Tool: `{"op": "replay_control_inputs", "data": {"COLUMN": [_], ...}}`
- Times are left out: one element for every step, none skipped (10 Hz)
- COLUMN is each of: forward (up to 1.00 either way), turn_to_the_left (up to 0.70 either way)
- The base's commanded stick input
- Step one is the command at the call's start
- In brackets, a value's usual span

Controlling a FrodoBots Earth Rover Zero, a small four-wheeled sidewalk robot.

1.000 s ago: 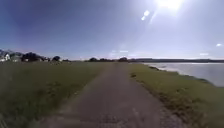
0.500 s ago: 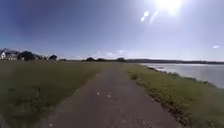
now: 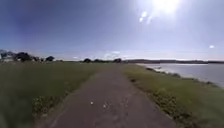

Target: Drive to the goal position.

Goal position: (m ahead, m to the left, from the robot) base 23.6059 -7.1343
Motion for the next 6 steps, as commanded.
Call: {"op": "replay_control_inputs", "data": {"forward": [0.70,0.70,0.70,0.70,0.70,0.70], "turn_to_the_left": [0.00,0.00,0.00,0.00,0.00,0.00]}}
